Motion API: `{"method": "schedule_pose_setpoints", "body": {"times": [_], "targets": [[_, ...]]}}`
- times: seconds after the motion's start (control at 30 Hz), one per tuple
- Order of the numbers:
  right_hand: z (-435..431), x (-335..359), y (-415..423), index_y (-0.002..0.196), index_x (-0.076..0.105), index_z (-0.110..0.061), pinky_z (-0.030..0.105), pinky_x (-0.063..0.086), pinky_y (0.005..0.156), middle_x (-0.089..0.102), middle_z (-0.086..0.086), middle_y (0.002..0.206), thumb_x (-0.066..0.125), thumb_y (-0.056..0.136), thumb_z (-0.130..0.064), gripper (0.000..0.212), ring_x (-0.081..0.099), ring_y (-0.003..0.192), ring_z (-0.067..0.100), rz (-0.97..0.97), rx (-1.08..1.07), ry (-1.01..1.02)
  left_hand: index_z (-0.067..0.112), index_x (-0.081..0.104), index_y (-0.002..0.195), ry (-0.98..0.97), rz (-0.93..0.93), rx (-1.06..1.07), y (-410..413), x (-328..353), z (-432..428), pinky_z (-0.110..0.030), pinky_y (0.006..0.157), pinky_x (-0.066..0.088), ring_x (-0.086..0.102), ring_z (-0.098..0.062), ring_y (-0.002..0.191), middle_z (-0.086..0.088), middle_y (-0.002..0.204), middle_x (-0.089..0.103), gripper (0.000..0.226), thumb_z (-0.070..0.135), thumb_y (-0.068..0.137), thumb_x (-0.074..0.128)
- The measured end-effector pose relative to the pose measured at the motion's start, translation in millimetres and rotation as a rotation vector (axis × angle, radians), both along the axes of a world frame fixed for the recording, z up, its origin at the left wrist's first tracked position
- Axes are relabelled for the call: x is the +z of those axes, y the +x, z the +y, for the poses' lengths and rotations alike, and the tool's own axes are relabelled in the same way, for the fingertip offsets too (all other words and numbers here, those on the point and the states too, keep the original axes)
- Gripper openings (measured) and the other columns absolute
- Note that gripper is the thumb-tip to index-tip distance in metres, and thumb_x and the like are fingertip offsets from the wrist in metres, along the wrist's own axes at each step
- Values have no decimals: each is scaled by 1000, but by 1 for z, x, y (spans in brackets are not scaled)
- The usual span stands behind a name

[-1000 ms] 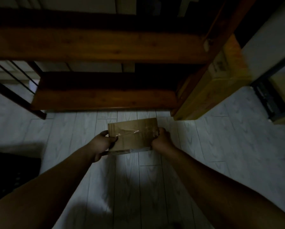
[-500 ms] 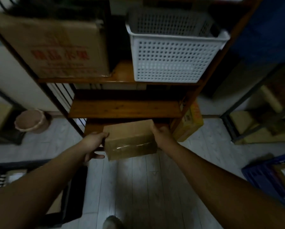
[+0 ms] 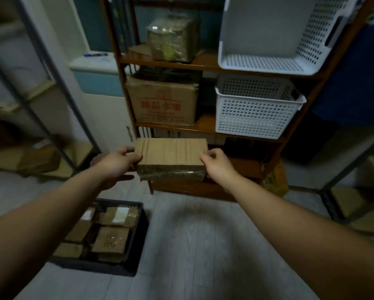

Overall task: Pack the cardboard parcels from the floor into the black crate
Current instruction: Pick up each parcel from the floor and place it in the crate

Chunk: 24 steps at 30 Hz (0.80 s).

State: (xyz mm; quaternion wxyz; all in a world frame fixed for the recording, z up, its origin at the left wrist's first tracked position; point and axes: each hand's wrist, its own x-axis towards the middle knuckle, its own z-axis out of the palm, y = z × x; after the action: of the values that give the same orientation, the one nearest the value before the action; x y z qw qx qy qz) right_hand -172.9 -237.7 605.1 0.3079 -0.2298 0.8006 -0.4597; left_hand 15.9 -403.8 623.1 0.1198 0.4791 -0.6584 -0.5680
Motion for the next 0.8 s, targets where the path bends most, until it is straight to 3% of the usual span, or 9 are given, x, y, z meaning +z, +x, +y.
{"method": "schedule_pose_setpoints", "body": {"times": [0.07, 0.17, 0.23, 0.3, 0.37, 0.47, 0.6, 0.7, 0.8], "targets": [[-17, 14, 28, 131, 44, -19, 34, 51, 83, 55, -1, 118, 49, 95, -44, 44, 55, 96, 15, 18, 43, -22, 29, 47, 129, -27, 5, 46, 33, 15, -14, -45, 89, 51, 61, -25, 98, -5, 106, 62, 38, 29, 92, 54], [-49, 32, 78, 134, 43, -17, 27, 44, 74, 55, 1, 118, 50, 95, -42, 47, 53, 95, 14, 41, 117, -31, 26, 45, 135, -63, 16, 89, 90, 31, -33, -39, 78, 53, 62, -25, 94, -7, 104, 62, 42, 27, 93, 52], [-75, 35, 115, 134, 43, -17, 30, 49, 78, 57, 3, 122, 51, 95, -41, 47, 57, 98, 16, 48, 160, -36, 23, 45, 136, -79, 18, 116, 130, 36, -48, -36, 72, 52, 61, -24, 89, -7, 101, 61, 41, 24, 95, 50], [-102, 32, 154, 134, 44, -16, 37, 52, 89, 58, 5, 124, 52, 94, -41, 48, 59, 104, 19, 40, 180, -23, 22, 44, 137, -78, 6, 138, 172, 35, -68, -42, 82, 53, 61, -28, 94, -8, 105, 61, 42, 22, 95, 50], [-128, 25, 194, 136, 44, -15, 35, 52, 87, 57, 5, 124, 51, 95, -40, 48, 58, 106, 20, 22, 205, -15, 24, 41, 138, -72, -5, 144, 214, 31, -90, -46, 92, 50, 59, -33, 104, -7, 108, 60, 44, 20, 95, 50], [-161, 13, 248, 134, 44, -15, 29, 50, 78, 57, 4, 123, 51, 95, -37, 45, 57, 101, 17, 28, 228, 11, 27, 36, 141, -54, -42, 130, 269, 22, -121, -42, 88, 48, 58, -27, 101, -5, 113, 58, 51, 18, 93, 53], [-198, -4, 289, 143, 33, -18, 31, 52, 89, 52, 7, 136, 55, 94, -27, 54, 57, 115, 21, 1, 267, 38, 24, 36, 140, -23, -49, 115, 310, 10, -164, -41, 87, 47, 57, -21, 98, -4, 116, 56, 55, 13, 90, 57], [-226, -14, 296, 149, 20, -24, 22, 48, 75, 47, 7, 140, 59, 92, -22, 69, 54, 106, 17, 9, 316, 55, 23, 40, 133, -30, -66, 96, 318, 0, -197, -41, 85, 49, 57, -22, 96, 0, 103, 56, 54, 5, 86, 60], [-260, -27, 295, 151, 12, -33, 22, 50, 62, 50, 9, 132, 65, 87, -17, 85, 60, 93, 19, 30, 345, 89, 16, 42, 121, -15, -85, 137, 314, -17, -233, -48, 88, 51, 58, -26, 89, -9, 102, 56, 48, -4, 82, 61]]}}
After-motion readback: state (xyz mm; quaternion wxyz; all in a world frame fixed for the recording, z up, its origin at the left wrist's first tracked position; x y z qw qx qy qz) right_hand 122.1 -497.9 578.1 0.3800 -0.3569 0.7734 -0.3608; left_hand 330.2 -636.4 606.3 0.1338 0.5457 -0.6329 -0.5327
